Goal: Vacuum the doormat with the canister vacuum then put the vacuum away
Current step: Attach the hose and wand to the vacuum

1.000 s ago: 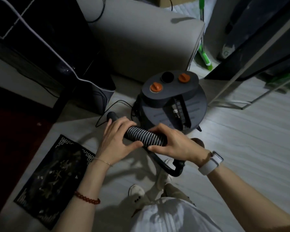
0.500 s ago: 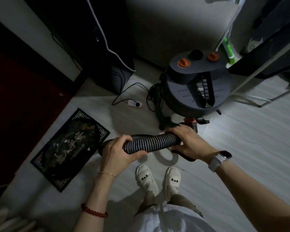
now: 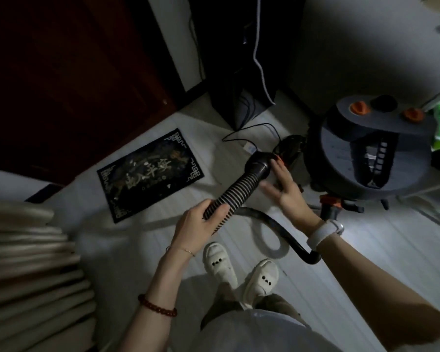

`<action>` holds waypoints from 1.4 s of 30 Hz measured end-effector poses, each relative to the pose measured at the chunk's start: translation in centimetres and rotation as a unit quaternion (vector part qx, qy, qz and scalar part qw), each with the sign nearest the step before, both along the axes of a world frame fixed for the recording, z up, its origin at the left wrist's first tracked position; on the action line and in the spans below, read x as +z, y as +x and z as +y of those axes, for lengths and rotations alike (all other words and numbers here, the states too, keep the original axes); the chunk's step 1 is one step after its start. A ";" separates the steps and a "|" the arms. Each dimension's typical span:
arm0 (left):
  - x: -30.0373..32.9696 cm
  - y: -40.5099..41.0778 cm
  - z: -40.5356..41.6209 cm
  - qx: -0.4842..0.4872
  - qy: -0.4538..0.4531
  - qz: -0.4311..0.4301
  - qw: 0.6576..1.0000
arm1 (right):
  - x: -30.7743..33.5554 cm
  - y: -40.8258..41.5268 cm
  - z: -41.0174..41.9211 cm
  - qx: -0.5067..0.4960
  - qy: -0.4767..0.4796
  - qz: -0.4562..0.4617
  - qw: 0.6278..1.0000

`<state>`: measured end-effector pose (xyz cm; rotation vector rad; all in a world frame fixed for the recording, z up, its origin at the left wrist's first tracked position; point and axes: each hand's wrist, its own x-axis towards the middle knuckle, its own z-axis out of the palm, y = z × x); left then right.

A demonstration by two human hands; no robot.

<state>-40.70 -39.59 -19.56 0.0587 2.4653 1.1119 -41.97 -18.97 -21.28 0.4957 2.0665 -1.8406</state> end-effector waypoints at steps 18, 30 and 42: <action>0.2 15.9 -13.8 0.030 0.163 -0.168 0.972 | 2.9 6.7 -17.3 -0.166 -0.088 -0.072 0.979; -1.9 20.1 -18.6 0.456 0.299 -0.204 0.813 | 1.4 15.6 -25.0 0.250 0.005 0.024 0.968; -0.9 15.0 -12.7 0.432 0.511 -0.153 0.727 | -0.7 20.0 -18.6 0.282 -0.025 -0.008 0.959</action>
